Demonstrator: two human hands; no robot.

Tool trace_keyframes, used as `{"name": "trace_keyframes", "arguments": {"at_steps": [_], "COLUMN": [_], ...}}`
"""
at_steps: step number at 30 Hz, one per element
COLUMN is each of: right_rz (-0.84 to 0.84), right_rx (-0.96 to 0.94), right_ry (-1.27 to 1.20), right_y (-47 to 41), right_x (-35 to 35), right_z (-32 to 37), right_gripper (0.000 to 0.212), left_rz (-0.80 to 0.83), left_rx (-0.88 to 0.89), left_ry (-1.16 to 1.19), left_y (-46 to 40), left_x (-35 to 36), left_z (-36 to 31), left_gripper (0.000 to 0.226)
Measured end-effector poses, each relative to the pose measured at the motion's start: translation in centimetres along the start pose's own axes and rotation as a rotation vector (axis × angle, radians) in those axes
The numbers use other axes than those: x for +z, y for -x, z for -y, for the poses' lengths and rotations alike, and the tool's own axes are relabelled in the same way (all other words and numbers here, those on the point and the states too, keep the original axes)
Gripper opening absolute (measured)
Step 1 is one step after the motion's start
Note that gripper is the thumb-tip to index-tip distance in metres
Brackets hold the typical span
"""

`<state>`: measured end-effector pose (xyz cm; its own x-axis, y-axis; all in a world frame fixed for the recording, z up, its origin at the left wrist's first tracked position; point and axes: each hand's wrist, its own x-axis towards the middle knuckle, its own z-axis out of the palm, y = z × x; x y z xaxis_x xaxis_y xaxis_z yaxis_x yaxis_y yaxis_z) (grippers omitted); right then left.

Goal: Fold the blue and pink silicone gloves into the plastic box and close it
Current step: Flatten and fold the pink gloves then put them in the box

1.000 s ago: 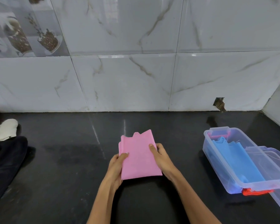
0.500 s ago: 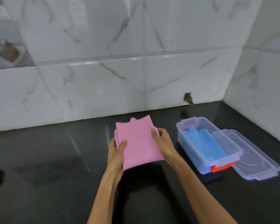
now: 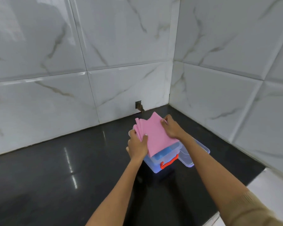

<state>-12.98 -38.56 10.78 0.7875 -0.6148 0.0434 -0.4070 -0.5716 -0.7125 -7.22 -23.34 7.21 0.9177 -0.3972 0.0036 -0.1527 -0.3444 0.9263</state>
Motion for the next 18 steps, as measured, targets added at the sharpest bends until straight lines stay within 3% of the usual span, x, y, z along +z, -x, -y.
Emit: {"name": "trace_keyframes", "arguments": {"at_steps": [6, 11, 18], "right_rz": [0.013, -0.076, 0.008], "right_rx": [-0.069, -0.231, -0.355], "right_ry": [0.287, 0.589, 1.045], "right_y": [-0.3, -0.2, -0.1], "right_x": [1.6, 2.4, 3.0], "right_z": [-0.8, -0.9, -1.6], "right_gripper": [0.030, 0.030, 0.054], "left_rz": [-0.144, 0.078, 0.183], "left_rx": [0.059, 0.228, -0.005], "left_ry": [-0.542, -0.809, -1.094], "left_y": [0.0, -0.1, 0.3], "left_x": [1.1, 2.0, 3.5], "left_z": [-0.2, -0.7, -1.7], "left_gripper": [0.064, 0.073, 0.063]}}
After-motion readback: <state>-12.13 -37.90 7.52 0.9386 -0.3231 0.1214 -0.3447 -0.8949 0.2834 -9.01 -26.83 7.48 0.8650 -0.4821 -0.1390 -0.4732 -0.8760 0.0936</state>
